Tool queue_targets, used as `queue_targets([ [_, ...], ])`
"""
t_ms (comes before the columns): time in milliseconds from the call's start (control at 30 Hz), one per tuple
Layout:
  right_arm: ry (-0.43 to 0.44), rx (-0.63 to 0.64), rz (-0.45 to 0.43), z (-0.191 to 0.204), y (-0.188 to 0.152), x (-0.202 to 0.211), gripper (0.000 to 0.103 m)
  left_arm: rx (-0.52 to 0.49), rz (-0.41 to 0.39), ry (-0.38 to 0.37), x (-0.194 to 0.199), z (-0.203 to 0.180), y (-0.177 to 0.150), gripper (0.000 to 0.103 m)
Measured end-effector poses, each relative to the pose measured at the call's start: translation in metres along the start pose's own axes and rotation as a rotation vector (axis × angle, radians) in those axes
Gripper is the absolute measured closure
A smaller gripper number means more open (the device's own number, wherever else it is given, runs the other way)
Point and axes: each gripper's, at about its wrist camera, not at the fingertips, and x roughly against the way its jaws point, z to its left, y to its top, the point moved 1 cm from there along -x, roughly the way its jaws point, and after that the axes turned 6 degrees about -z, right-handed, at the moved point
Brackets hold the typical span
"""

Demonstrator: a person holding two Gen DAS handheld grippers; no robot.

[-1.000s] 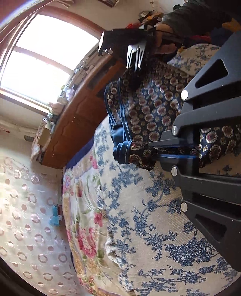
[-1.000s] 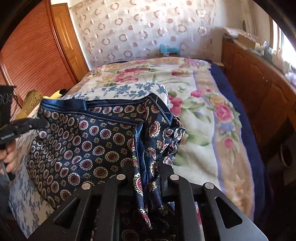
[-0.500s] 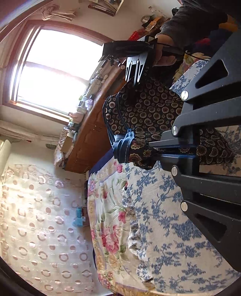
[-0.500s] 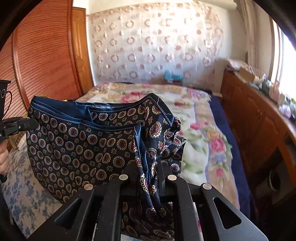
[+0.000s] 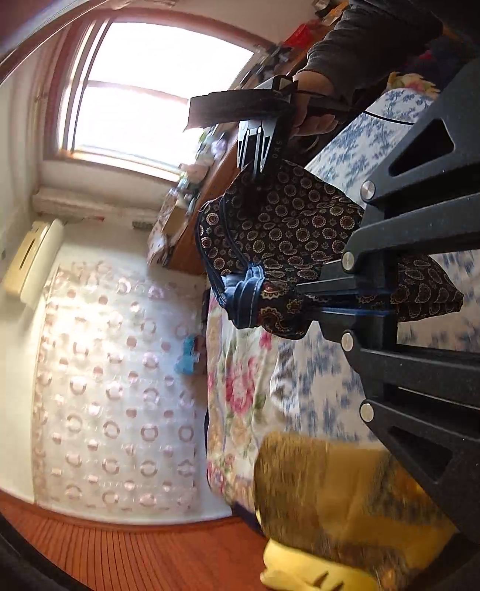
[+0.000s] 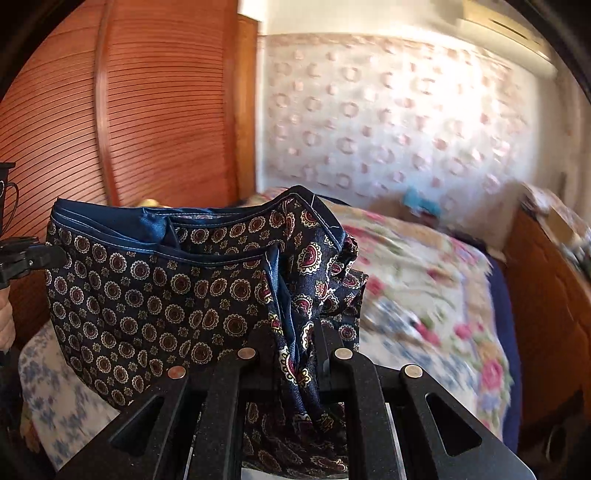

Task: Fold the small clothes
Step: 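Carry the folded shirt to the clothes pile by the yellow plush toy and lower it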

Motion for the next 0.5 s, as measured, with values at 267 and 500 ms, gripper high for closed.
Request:
queue_targets([
  [267, 0.155, 0.130, -0.043, 0.064, 0.072, -0.107, 0.092, 0.148, -0.090, 0.199, 0.062, 0.104, -0.009, 0.098],
  [500, 0.282, 0.188, 0.026, 0.122, 0.110, -0.239, 0.092, 0.308, -0.092, 0.353, 0.079, 0.173, -0.049, 0.098],
])
